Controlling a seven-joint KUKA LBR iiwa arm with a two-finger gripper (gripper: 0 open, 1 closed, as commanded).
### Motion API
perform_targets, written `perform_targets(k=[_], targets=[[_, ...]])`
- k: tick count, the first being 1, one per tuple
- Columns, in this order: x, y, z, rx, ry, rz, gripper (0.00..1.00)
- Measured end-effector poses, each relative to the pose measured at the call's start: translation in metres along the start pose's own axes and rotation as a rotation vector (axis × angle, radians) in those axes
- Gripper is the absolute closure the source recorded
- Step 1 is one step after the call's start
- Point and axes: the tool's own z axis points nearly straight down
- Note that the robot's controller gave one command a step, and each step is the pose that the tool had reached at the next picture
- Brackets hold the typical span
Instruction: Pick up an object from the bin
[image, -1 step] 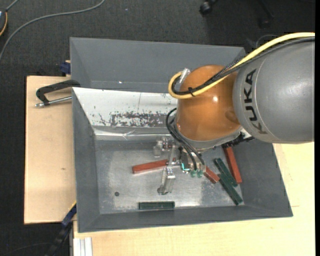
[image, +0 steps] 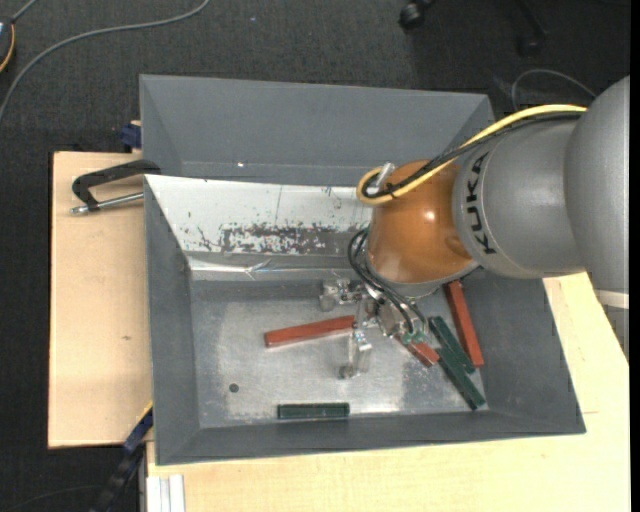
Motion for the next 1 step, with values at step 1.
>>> perform_targets(k=[1], targets=[[-0.0008, 0.0011, -0.0007, -0.002, -0.004, 0.001, 0.0]])
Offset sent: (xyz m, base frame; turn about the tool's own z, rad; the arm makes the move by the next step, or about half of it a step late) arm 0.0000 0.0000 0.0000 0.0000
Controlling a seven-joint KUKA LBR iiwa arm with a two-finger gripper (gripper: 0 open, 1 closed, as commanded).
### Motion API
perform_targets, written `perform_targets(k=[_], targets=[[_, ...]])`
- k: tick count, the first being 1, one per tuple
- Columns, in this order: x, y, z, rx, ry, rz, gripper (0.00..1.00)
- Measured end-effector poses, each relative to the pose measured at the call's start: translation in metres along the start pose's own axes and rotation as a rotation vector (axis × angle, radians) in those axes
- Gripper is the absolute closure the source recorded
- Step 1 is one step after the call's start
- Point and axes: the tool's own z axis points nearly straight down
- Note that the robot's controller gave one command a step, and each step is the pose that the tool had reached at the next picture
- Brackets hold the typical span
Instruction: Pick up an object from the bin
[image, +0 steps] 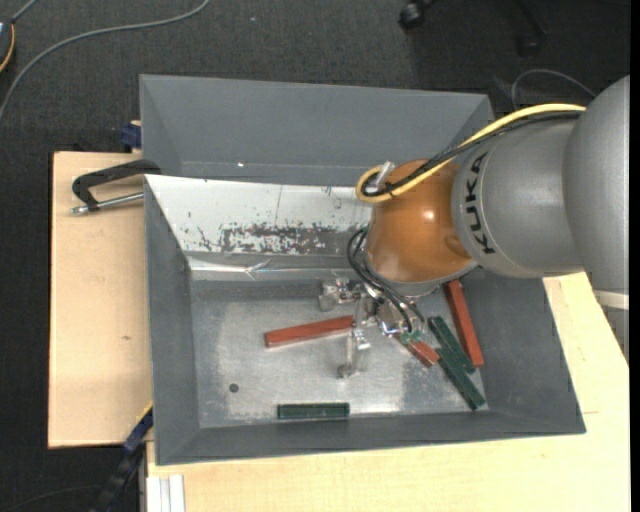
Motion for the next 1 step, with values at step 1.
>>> perform_targets(k=[1], targets=[[-0.001, 0.0009, -0.0009, 0.0, -0.003, 0.001, 0.0]])
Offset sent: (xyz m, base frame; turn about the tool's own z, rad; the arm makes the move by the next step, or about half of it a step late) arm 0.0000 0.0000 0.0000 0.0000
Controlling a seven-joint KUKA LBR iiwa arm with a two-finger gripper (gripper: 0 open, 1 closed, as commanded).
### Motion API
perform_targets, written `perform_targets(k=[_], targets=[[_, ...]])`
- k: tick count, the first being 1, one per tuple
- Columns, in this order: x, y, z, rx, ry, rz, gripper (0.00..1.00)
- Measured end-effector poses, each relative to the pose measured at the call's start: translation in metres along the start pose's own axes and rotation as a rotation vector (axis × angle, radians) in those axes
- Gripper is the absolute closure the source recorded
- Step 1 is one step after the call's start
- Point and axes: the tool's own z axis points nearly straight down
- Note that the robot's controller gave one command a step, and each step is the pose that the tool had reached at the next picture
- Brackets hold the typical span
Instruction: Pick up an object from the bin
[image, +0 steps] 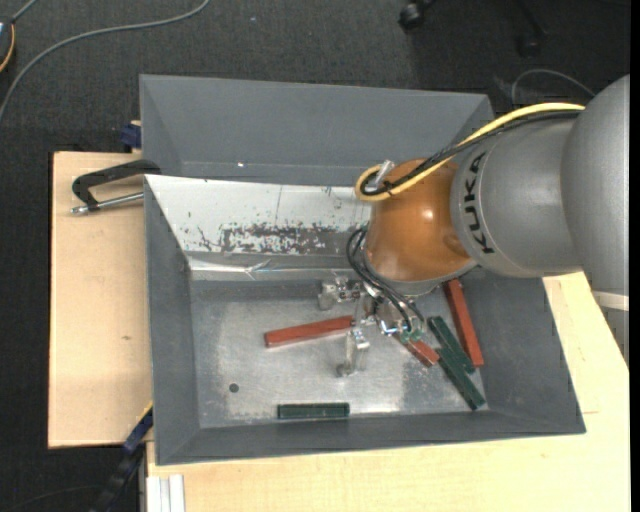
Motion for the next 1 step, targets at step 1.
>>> perform_targets(k=[1], targets=[[-0.0012, 0.0008, -0.0009, 0.0, -0.002, 0.001, 0.0]])
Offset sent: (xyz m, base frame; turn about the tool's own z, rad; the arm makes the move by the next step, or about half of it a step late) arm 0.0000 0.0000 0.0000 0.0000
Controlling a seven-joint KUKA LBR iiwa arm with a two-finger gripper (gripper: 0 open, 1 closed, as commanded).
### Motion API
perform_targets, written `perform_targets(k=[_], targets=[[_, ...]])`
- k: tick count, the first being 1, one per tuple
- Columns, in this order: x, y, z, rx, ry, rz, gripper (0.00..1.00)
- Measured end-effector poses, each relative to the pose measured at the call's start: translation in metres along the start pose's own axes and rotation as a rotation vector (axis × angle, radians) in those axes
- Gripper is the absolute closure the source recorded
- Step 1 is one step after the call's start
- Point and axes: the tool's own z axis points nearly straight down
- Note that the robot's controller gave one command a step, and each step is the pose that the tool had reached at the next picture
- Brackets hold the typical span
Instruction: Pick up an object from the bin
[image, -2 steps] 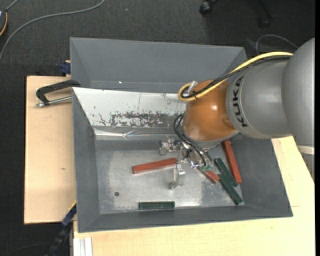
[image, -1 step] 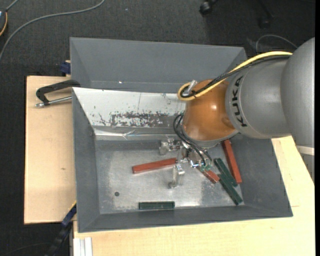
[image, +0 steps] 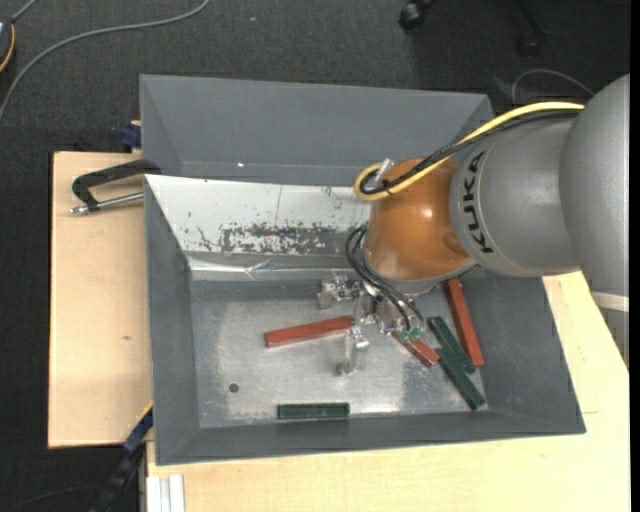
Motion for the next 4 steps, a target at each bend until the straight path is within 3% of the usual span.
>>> perform_targets(k=[1, 2, 3, 4], targets=[[-0.001, 0.001, -0.001, 0.0, -0.001, 0.001, 0.0], [-0.001, 0.001, -0.001, 0.0, 0.0, 0.001, 1.0], [-0.003, 0.001, -0.007, 0.0, -0.002, 0.002, 1.0], [-0.006, 0.002, -0.073, 0.002, -0.009, 0.003, 1.0]])
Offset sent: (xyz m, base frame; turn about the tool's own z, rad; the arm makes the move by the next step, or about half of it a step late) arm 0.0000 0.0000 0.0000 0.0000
